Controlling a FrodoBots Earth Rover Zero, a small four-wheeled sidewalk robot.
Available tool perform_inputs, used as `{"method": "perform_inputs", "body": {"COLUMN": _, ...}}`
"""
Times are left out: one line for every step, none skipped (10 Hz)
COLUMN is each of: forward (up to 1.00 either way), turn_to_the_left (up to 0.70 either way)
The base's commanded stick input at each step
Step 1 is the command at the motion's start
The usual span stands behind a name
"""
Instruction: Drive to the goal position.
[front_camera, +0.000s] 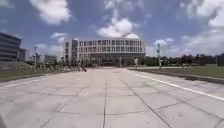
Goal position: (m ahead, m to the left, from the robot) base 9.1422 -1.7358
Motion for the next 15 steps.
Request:
{"method": "perform_inputs", "body": {"forward": 1.00, "turn_to_the_left": 0.00}}
{"method": "perform_inputs", "body": {"forward": 1.00, "turn_to_the_left": 0.00}}
{"method": "perform_inputs", "body": {"forward": 1.00, "turn_to_the_left": 0.00}}
{"method": "perform_inputs", "body": {"forward": 1.00, "turn_to_the_left": 0.00}}
{"method": "perform_inputs", "body": {"forward": 1.00, "turn_to_the_left": 0.00}}
{"method": "perform_inputs", "body": {"forward": 1.00, "turn_to_the_left": 0.00}}
{"method": "perform_inputs", "body": {"forward": 1.00, "turn_to_the_left": 0.00}}
{"method": "perform_inputs", "body": {"forward": 1.00, "turn_to_the_left": 0.00}}
{"method": "perform_inputs", "body": {"forward": 1.00, "turn_to_the_left": 0.00}}
{"method": "perform_inputs", "body": {"forward": 1.00, "turn_to_the_left": 0.00}}
{"method": "perform_inputs", "body": {"forward": 1.00, "turn_to_the_left": 0.00}}
{"method": "perform_inputs", "body": {"forward": 1.00, "turn_to_the_left": 0.00}}
{"method": "perform_inputs", "body": {"forward": 1.00, "turn_to_the_left": 0.00}}
{"method": "perform_inputs", "body": {"forward": 1.00, "turn_to_the_left": 0.00}}
{"method": "perform_inputs", "body": {"forward": 1.00, "turn_to_the_left": 0.00}}
